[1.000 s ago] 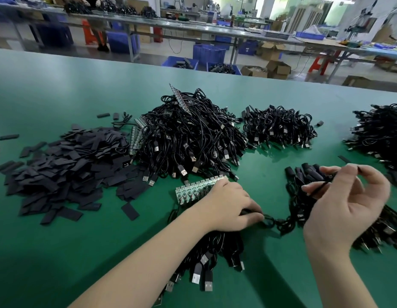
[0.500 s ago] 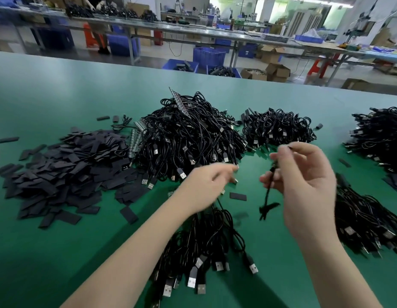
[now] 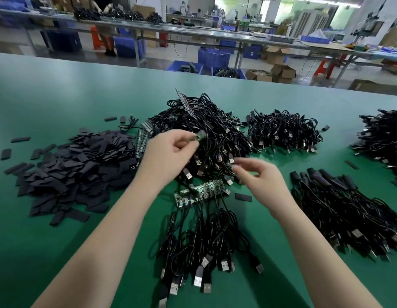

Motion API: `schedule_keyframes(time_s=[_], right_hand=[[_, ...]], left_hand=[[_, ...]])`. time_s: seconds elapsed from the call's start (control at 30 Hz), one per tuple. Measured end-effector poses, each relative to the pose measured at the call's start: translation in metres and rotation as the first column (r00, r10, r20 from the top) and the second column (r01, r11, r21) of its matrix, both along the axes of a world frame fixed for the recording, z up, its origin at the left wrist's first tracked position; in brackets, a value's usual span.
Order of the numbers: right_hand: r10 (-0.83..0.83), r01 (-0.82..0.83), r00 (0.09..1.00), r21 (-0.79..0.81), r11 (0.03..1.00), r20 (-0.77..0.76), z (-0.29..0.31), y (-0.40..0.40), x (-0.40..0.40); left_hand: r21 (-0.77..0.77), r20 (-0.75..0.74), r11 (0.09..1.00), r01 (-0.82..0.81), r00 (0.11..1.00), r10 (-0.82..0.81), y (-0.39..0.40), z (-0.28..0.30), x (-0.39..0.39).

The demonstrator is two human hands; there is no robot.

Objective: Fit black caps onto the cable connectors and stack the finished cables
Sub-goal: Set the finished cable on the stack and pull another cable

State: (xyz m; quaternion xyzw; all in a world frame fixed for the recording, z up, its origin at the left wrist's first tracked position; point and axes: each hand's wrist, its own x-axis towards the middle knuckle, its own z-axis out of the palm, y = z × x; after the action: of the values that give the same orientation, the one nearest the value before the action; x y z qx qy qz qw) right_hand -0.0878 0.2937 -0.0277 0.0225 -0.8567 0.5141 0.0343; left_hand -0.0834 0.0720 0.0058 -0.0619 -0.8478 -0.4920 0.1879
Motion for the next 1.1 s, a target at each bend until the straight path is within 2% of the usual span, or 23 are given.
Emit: schedule_keyframes(time_s=[0.03, 0.07, 0.1, 0.13, 0.23, 0.3, 0.47, 0.53, 0.6, 0.67, 0.73, 0.8, 0.93, 1.1], right_hand=[[-0.021, 0.009, 0.999, 0.236, 0.972, 0.049, -0.01, 0.008, -0.001], [-0.047, -0.002, 0.993, 0.429, 0.903, 0.105, -0.02, 0.013, -0.002], [-0.076, -0.014, 0.987, 0.549, 0.836, 0.141, -0.03, 0.016, -0.002], [-0.098, -0.01, 0.984, 0.599, 0.8, 0.147, -0.038, 0.017, -0.002], [-0.114, 0.036, 0.988, 0.573, 0.819, 0.101, -0.049, 0.016, -0.003], [-0.104, 0.017, 0.988, 0.586, 0.81, 0.114, -0.05, 0.016, -0.005], [-0.051, -0.025, 0.993, 0.618, 0.786, 0.104, -0.052, 0.016, -0.006], [-0.044, 0.012, 0.998, 0.491, 0.871, 0.052, -0.053, 0.013, -0.005], [-0.079, 0.078, 0.997, 0.241, 0.967, -0.005, -0.053, 0.007, -0.004], [-0.143, 0.142, 0.989, -0.034, 0.989, -0.028, -0.052, -0.001, -0.001], [-0.18, 0.17, 0.983, -0.193, 0.966, -0.035, -0.055, -0.006, 0.004], [-0.173, 0.159, 0.984, -0.251, 0.955, -0.037, -0.061, -0.009, 0.01], [-0.081, 0.073, 0.997, -0.417, 0.906, -0.001, -0.064, -0.011, 0.02], [0.043, -0.055, 0.998, -0.45, 0.891, -0.037, -0.062, -0.011, 0.028]], left_hand=[[-0.04, -0.084, 0.995, -0.087, 0.993, 0.084, -0.005, 0.003, 0.001], [-0.069, -0.153, 0.987, -0.144, 0.979, 0.132, -0.008, 0.005, 0.003], [-0.11, -0.193, 0.979, -0.169, 0.97, 0.146, -0.006, 0.005, 0.004], [-0.171, -0.196, 0.97, -0.17, 0.971, 0.136, -0.003, 0.002, 0.004], [-0.349, -0.051, 0.932, -0.1, 0.995, 0.088, 0.017, -0.029, 0.003], [-0.388, 0.028, 0.92, -0.045, 0.998, 0.06, 0.029, -0.054, 0.005], [-0.18, 0.112, 0.983, 0.041, 0.994, -0.021, 0.034, -0.082, 0.008], [-0.073, 0.114, 0.995, 0.062, 0.992, -0.053, 0.032, -0.082, 0.012], [0.025, 0.109, 0.997, 0.072, 0.991, -0.074, 0.031, -0.08, 0.015], [0.069, 0.091, 0.997, 0.046, 0.994, -0.052, 0.03, -0.078, 0.016], [0.139, 0.077, 0.99, 0.027, 0.996, -0.038, 0.034, -0.077, 0.017], [0.196, 0.07, 0.98, 0.04, 0.996, -0.054, 0.038, -0.081, 0.019], [0.134, 0.084, 0.989, 0.068, 0.993, -0.08, 0.043, -0.088, 0.023], [0.031, 0.054, 0.991, 0.13, 0.99, -0.131, 0.041, -0.091, 0.023]])
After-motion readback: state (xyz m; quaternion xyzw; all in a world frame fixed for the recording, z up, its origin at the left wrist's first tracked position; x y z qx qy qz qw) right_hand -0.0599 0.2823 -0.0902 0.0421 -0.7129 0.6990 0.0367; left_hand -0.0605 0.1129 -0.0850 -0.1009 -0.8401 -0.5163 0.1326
